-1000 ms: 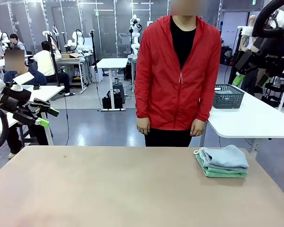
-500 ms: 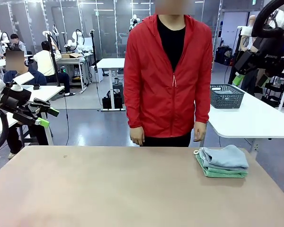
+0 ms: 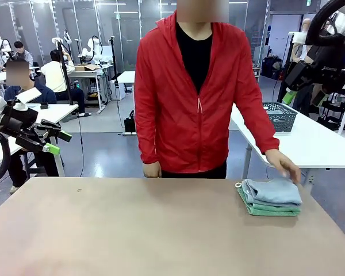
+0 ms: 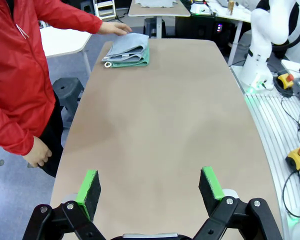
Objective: Fold the towels and place them in the basket.
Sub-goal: Stack the folded Towel with hook on the right side of the table.
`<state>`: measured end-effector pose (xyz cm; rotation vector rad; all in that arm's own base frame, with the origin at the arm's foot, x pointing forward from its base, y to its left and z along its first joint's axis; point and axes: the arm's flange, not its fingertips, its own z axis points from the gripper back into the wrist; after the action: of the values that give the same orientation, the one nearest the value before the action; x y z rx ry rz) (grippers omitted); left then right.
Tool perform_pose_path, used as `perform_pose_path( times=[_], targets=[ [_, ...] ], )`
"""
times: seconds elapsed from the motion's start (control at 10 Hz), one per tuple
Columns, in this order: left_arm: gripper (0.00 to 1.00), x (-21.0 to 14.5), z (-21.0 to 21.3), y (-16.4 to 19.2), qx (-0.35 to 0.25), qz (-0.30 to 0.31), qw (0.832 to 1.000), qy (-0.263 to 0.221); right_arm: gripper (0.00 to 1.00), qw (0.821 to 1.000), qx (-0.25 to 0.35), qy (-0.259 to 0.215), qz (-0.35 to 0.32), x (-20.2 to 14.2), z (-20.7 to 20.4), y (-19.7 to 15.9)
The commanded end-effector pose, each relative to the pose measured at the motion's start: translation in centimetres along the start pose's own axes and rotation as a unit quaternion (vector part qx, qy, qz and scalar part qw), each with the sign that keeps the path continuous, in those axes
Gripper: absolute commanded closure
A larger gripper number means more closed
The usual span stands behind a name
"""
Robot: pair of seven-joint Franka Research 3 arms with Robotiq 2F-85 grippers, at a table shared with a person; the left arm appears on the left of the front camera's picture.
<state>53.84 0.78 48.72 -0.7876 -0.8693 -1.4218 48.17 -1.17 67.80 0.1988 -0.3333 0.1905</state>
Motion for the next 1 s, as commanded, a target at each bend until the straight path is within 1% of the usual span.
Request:
perform_pose_path(
  times=[0.0, 0.9],
  targets=[
    [0.0, 0.16, 0.03, -0.1, -0.001, -0.002, 1.0, 0.003, 0.0, 1.0, 0.004, 0.002, -0.002, 0.25, 0.14, 0.12],
    [0.0, 0.16, 0.03, -0.1, -0.001, -0.002, 1.0, 0.003, 0.0, 1.0, 0.004, 0.002, -0.002, 0.25, 0.14, 0.12]
  ],
)
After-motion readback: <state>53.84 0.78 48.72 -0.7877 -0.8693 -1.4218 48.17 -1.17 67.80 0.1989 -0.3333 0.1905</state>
